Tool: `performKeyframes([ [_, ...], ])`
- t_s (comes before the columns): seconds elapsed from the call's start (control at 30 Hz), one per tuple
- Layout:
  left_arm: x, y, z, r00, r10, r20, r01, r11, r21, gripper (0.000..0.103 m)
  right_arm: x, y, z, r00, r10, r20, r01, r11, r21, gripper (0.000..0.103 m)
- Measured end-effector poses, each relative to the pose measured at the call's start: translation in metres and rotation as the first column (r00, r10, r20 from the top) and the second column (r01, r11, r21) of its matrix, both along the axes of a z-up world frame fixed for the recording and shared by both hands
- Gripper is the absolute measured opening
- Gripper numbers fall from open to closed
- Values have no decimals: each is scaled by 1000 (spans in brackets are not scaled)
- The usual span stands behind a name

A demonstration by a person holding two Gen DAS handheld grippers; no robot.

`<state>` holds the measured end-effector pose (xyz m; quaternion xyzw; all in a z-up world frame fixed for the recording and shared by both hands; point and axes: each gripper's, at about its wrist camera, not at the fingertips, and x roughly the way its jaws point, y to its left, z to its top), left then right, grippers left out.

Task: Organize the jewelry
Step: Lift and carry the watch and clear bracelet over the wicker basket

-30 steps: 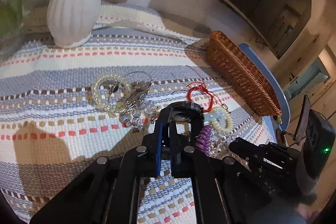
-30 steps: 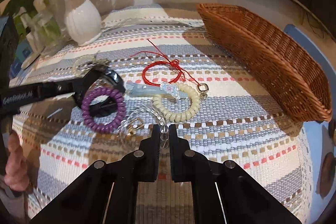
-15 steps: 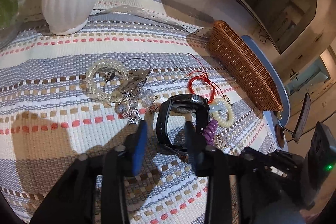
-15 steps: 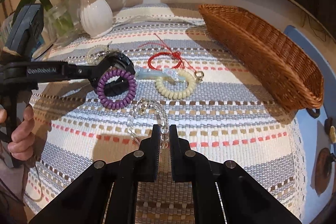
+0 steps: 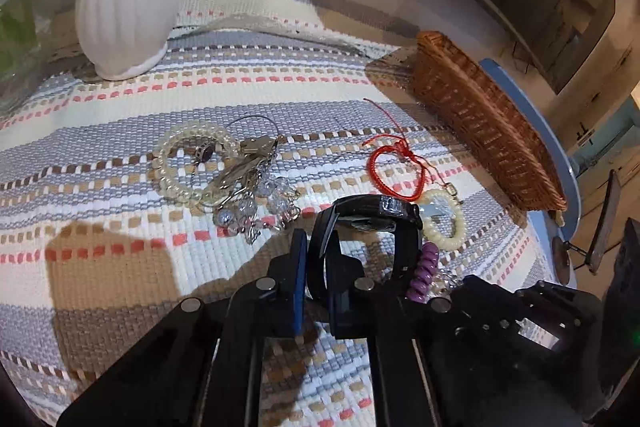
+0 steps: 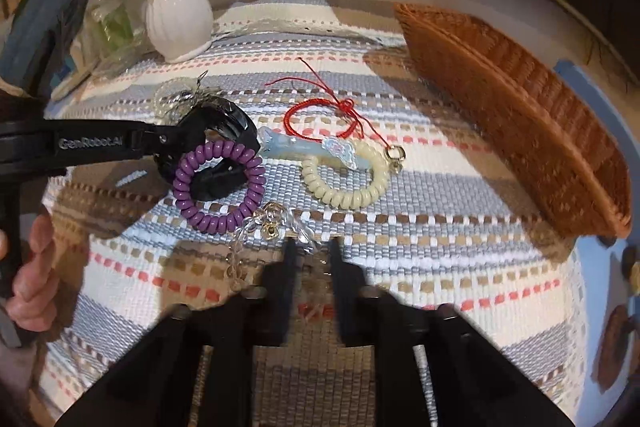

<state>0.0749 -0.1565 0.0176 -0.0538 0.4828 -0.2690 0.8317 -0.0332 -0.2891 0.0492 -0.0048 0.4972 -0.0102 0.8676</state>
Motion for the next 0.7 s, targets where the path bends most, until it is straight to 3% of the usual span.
performKeyframes([
  [0.13, -21, 22, 23, 997, 23, 76, -20, 999, -41, 7, -13, -5, 11, 999, 31, 44, -34, 998, 61, 8],
  [0.37, -51, 40, 75, 969, 66, 238, -59, 998, -36, 7, -37, -13, 49, 982, 58, 180, -79, 990, 113, 8],
  [0.53, -54, 28, 92, 961, 25, 274, -19, 999, -26, 7, -47, -19, 63, 975, 49, 215, -80, 987, 138, 8],
  [0.7, -54, 15, 88, 964, 0, 264, 5, 1000, -18, 7, -45, -34, 56, 984, 18, 177, -46, 987, 155, 8],
])
